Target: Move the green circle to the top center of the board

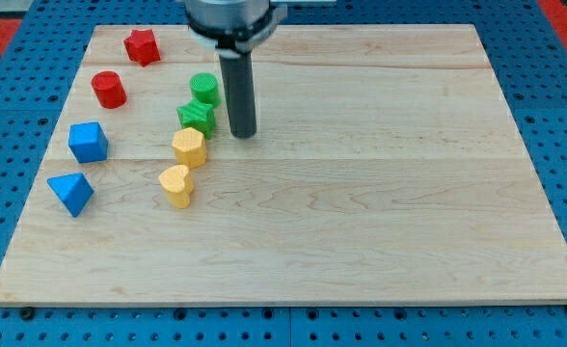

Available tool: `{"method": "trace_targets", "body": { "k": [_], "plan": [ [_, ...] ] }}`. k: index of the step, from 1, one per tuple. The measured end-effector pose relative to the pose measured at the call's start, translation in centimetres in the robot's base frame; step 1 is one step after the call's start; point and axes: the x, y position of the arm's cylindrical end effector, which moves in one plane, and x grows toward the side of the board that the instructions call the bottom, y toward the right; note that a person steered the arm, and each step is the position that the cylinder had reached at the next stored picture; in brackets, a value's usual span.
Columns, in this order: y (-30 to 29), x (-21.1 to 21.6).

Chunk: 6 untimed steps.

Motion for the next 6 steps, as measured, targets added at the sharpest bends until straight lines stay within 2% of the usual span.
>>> {"method": "trace_targets", "body": {
  "k": [2,4,5,6],
  "plan": [
    [-4.6,-6.7],
    [-7.8,-5.6],
    [-13.1,-5.8],
    [-12.5,-7.0]
  ]
}}
